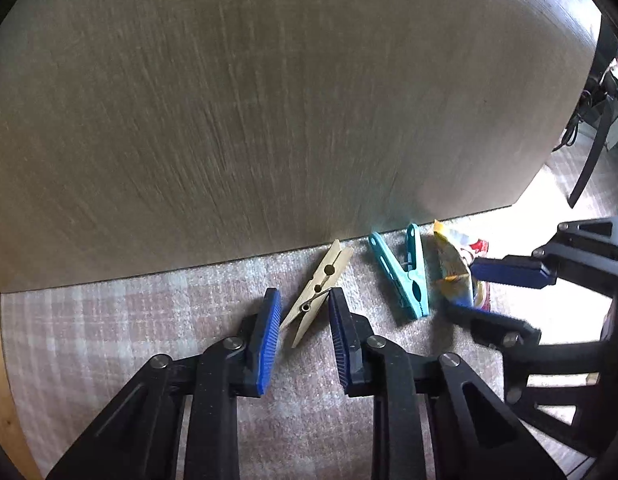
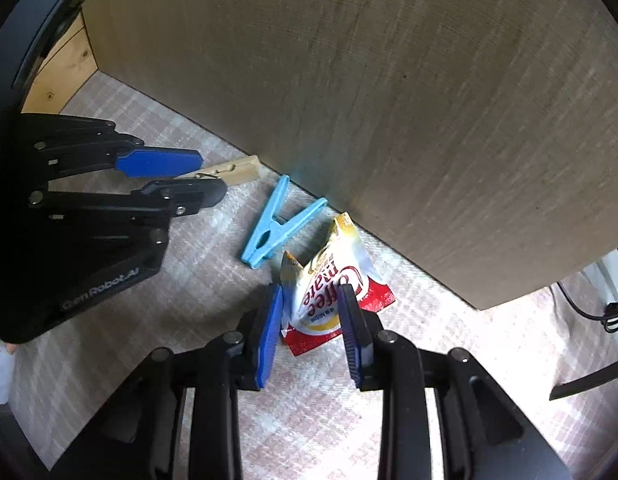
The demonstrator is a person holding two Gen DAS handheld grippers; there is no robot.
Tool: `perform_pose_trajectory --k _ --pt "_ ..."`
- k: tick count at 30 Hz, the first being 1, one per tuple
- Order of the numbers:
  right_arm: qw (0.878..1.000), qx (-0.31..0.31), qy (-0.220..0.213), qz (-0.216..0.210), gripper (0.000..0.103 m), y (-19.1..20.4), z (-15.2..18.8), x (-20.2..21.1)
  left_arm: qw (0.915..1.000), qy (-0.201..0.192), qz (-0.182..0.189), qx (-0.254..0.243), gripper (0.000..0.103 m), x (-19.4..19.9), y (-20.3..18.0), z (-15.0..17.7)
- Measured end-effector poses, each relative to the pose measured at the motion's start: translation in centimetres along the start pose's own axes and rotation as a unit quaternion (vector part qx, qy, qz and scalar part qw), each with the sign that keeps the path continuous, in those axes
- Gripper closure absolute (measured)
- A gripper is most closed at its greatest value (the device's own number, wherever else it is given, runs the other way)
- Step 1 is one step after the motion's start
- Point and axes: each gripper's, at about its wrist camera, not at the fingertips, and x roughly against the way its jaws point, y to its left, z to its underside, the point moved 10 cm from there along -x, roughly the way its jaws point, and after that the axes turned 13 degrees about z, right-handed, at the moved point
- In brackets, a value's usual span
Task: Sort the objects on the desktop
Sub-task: 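Grasp the Coffee-mate sachet with right tool while left tool grasps the wooden clothespin, then carry the sachet and clothespin into the black bin and open both tools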
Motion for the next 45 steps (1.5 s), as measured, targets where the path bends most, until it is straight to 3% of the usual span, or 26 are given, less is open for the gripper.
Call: perform_pose_trajectory --k 5,12,16,21,24,31,32,33,37,39,45 --pt "1.000 -0.008 0.009 -0.014 0.092 -0.3 0.9 0.3 0.9999 -0.008 -0.010 0.008 0.089 0.4 0.1 0.8" --pt "0.997 -0.044 0.014 -0.054 0.094 -1.5 3.0 1.8 0.9998 0.000 -0.019 0.008 0.092 1.1 -0.6 3.8" --pt "0.995 -0.059 0.010 -0.075 0.094 -2.4 4.3 3.7 0.9999 -0.005 -0.005 0.015 0.092 2.2 -1.6 5.1" --pt "0.994 -0.076 0.003 -0.076 0.094 -5.9 6.6 6.1 0.9999 -0.010 0.003 -0.001 0.092 4.2 -3.9 6.2" --pt "0.993 -0.088 0.000 -0.074 0.094 -8.3 9.8 8.7 0.9998 -0.012 0.005 -0.017 0.091 5.5 -6.3 6.8" --pt "0.990 -0.135 0.018 -0.042 0.094 -15.9 18.3 12.6 0.9931 -0.014 0.042 -0.108 0.091 7.2 -18.6 6.7" --pt "0.988 -0.149 0.024 -0.032 0.094 -17.5 20.1 13.0 0.9905 -0.013 0.056 -0.125 0.092 7.2 -20.9 6.2" --pt "0.986 -0.161 0.029 -0.022 0.094 -18.9 21.6 13.6 0.9877 -0.011 0.068 -0.140 0.092 6.0 -23.6 3.5" --pt "0.975 -0.219 0.039 0.023 0.094 -25.1 28.0 16.3 0.9707 -0.002 0.120 -0.208 0.091 4.9 -34.1 2.9" --pt "0.965 -0.254 0.042 0.044 0.094 -28.4 31.4 18.0 0.9624 0.002 0.140 -0.233 0.091 6.4 -38.3 3.7" --pt "0.933 -0.341 0.065 0.092 0.094 -35.8 41.5 21.4 0.9264 0.032 0.207 -0.313 0.091 6.5 -52.3 6.4"
